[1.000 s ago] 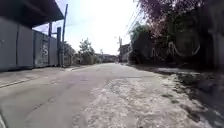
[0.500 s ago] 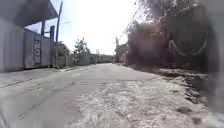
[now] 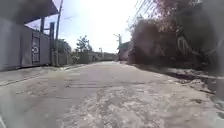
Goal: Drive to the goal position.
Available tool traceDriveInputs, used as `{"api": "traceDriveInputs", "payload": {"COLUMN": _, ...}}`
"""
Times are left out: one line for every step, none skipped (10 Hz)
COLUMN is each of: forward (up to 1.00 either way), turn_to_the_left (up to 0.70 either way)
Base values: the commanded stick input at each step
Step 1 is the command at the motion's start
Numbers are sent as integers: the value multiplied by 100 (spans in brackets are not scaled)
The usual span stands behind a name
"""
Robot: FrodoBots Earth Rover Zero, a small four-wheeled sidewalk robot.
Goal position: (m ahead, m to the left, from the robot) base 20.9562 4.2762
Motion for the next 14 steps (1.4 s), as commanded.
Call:
{"api": "traceDriveInputs", "payload": {"forward": 100, "turn_to_the_left": -34}}
{"api": "traceDriveInputs", "payload": {"forward": 100, "turn_to_the_left": 6}}
{"api": "traceDriveInputs", "payload": {"forward": 100, "turn_to_the_left": 6}}
{"api": "traceDriveInputs", "payload": {"forward": 100, "turn_to_the_left": 6}}
{"api": "traceDriveInputs", "payload": {"forward": 100, "turn_to_the_left": 6}}
{"api": "traceDriveInputs", "payload": {"forward": 100, "turn_to_the_left": 6}}
{"api": "traceDriveInputs", "payload": {"forward": 100, "turn_to_the_left": 6}}
{"api": "traceDriveInputs", "payload": {"forward": 100, "turn_to_the_left": 6}}
{"api": "traceDriveInputs", "payload": {"forward": 100, "turn_to_the_left": 6}}
{"api": "traceDriveInputs", "payload": {"forward": 100, "turn_to_the_left": 6}}
{"api": "traceDriveInputs", "payload": {"forward": 100, "turn_to_the_left": 6}}
{"api": "traceDriveInputs", "payload": {"forward": 100, "turn_to_the_left": 6}}
{"api": "traceDriveInputs", "payload": {"forward": 100, "turn_to_the_left": 6}}
{"api": "traceDriveInputs", "payload": {"forward": 100, "turn_to_the_left": 6}}
